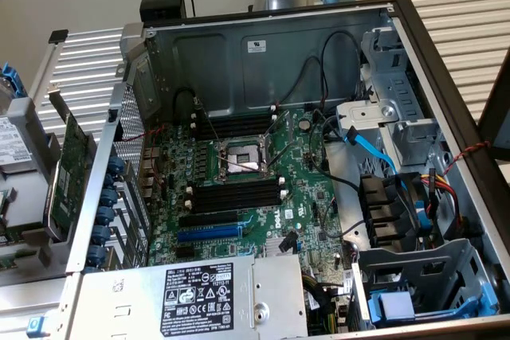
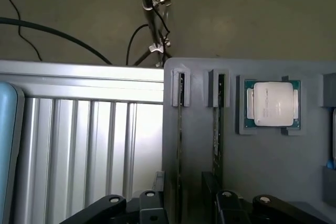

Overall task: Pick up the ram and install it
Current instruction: 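Pick up the ram and move it above insertion slot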

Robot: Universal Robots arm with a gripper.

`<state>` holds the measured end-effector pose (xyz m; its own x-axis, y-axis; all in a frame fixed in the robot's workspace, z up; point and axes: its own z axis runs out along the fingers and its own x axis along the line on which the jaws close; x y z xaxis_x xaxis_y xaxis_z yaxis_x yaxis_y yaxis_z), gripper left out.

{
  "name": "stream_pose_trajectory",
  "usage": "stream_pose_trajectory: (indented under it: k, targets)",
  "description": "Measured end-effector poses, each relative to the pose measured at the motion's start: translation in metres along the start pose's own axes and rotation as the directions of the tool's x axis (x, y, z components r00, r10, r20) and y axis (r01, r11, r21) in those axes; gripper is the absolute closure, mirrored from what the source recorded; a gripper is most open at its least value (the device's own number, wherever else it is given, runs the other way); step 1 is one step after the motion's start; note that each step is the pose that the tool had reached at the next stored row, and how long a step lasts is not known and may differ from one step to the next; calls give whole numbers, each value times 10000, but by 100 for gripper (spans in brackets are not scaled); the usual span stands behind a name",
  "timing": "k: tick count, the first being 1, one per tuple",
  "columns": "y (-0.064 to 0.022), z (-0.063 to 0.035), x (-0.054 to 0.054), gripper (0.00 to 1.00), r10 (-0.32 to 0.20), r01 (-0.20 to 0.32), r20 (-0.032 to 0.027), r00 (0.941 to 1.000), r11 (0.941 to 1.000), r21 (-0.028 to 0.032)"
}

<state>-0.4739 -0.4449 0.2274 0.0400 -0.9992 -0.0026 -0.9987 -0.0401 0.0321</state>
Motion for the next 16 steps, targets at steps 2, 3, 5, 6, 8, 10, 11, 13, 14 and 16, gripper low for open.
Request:
stream_pose_trajectory:
  k: [2,3,5,6,8,10,11,13,14,16]
  targets:
    - [-1,36,0,59,0,0,1,10000,10000,-5]
    - [-1,55,1,59,0,0,1,10000,10000,-17]
    - [-3,91,1,59,0,0,2,10000,10000,-42]
    - [-3,109,2,59,0,0,2,10000,10000,-59]
    - [-4,145,3,59,0,0,4,10000,10000,-90]
    - [-5,179,3,59,0,0,5,10000,9999,-122]
    - [-6,197,3,59,0,0,6,10000,9999,-138]
    - [-7,229,3,59,0,0,6,10000,9998,-174]
    - [-7,242,3,59,1,0,7,10000,9998,-193]
    - [-8,270,3,68,0,0,9,10000,9997,-224]
